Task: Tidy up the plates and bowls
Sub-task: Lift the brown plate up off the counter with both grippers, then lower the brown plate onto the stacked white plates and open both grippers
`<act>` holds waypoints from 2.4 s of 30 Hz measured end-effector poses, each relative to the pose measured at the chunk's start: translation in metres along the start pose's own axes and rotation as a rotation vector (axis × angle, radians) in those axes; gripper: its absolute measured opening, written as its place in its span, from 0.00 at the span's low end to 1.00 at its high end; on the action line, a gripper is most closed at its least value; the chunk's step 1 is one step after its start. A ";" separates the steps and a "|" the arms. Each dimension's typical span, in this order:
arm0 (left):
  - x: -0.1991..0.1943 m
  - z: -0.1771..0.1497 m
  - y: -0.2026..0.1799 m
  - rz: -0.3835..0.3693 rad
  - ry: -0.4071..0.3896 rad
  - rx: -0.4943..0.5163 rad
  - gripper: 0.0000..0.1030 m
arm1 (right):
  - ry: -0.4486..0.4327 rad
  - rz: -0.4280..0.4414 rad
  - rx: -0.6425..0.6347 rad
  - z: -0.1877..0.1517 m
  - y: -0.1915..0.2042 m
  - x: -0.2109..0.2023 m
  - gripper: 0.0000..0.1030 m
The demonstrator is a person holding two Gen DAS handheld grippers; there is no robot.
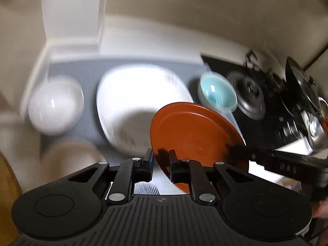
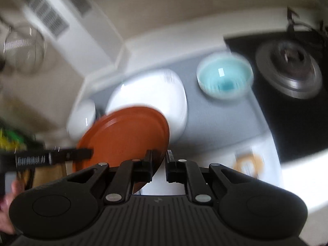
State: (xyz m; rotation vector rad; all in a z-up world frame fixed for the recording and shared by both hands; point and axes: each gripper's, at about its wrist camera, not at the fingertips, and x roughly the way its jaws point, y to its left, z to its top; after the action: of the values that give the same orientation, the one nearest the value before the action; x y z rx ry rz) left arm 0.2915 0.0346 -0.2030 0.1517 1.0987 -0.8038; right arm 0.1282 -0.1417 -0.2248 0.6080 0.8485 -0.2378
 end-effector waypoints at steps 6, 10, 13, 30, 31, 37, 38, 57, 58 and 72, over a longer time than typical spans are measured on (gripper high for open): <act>-0.016 0.050 0.010 0.009 -0.066 -0.061 0.14 | -0.112 0.058 0.007 0.048 0.014 0.013 0.11; -0.054 0.069 0.004 0.009 -0.190 -0.036 0.14 | -0.209 0.054 -0.079 0.075 0.042 -0.013 0.11; -0.080 0.078 0.006 -0.031 -0.248 -0.073 0.14 | -0.273 0.074 -0.108 0.091 0.057 -0.039 0.11; -0.027 0.092 0.034 -0.055 -0.172 -0.165 0.16 | -0.269 0.055 -0.166 0.122 0.054 -0.001 0.12; -0.015 0.090 0.039 -0.052 -0.152 -0.184 0.16 | -0.251 0.060 -0.155 0.118 0.047 0.011 0.11; 0.049 0.073 0.051 0.007 -0.049 -0.223 0.16 | -0.124 0.026 -0.067 0.101 0.010 0.086 0.10; 0.058 0.071 0.053 0.022 -0.038 -0.228 0.16 | -0.108 0.018 -0.066 0.098 0.006 0.096 0.10; 0.124 0.051 0.073 0.061 0.024 -0.255 0.15 | -0.041 -0.114 -0.194 0.062 0.006 0.155 0.10; 0.125 0.050 0.072 0.063 0.028 -0.250 0.16 | -0.040 -0.123 -0.207 0.060 0.007 0.156 0.10; 0.132 0.037 0.066 0.082 0.077 -0.219 0.20 | -0.017 -0.147 -0.226 0.051 0.003 0.160 0.15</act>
State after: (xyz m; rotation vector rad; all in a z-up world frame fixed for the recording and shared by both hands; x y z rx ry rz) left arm 0.3892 -0.0029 -0.3137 0.0437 1.2374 -0.6038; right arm 0.2645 -0.1631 -0.3198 0.3327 0.8902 -0.2755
